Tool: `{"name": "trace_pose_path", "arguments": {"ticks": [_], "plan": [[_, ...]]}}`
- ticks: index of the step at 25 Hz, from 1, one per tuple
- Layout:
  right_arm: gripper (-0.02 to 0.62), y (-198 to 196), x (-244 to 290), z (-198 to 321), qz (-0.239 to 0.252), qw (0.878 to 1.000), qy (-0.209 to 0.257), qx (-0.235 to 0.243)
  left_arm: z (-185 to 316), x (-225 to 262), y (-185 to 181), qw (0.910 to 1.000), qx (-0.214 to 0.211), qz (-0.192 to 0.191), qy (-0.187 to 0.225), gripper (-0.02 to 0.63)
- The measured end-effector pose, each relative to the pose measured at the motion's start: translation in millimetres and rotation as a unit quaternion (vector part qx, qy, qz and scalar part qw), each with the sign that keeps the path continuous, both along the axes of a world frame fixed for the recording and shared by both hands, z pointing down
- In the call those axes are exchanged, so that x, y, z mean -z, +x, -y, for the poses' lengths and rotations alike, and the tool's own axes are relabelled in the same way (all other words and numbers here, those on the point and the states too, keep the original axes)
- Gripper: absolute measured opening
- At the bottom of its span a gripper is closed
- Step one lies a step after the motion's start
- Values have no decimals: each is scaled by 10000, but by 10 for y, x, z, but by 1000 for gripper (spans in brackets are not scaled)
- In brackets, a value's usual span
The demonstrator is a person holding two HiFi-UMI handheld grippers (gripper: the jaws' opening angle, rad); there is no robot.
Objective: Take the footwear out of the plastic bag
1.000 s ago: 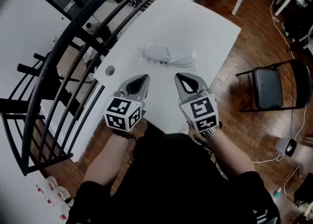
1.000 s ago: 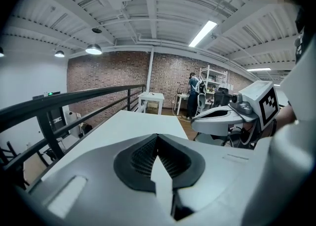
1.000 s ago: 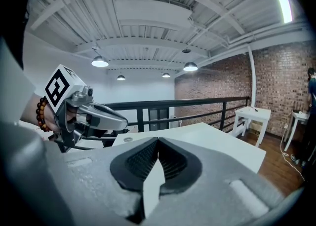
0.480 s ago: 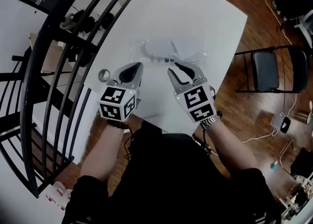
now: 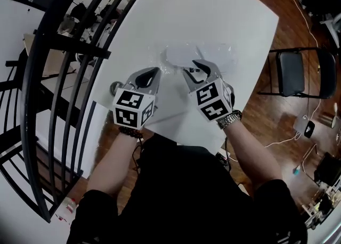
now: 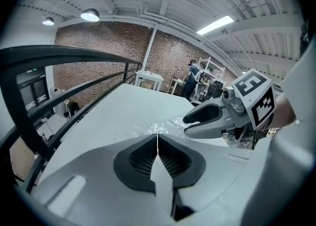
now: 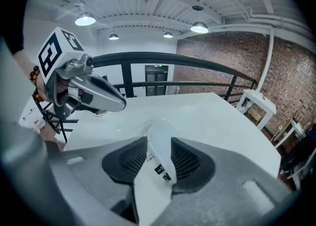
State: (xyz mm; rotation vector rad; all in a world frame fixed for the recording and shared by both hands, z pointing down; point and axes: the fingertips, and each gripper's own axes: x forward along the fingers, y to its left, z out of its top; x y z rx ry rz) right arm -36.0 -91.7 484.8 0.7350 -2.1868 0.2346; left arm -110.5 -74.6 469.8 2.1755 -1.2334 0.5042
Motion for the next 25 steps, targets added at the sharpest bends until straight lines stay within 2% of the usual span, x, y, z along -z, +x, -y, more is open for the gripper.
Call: {"name": "trace_pose_path", "arguments": {"ticks": [12,18,20,25], "plan": [[158,-169,-567,62,-1047,9923,-309,585,60,-364,-61,9979,-311,5,-564,52],[149,-124,-682,43,-1262,9889,-385,688,79,-474,-105,9969,-296,17,-732,60],[133,-125,-659,43,-1246,9892,-362,683,90,-501,-134,9966,-276,10,-770,60],[40,-91,-547,69,-1206,9906,-191,609,123,-523,-153,9961,-307,9,-830,60]]}}
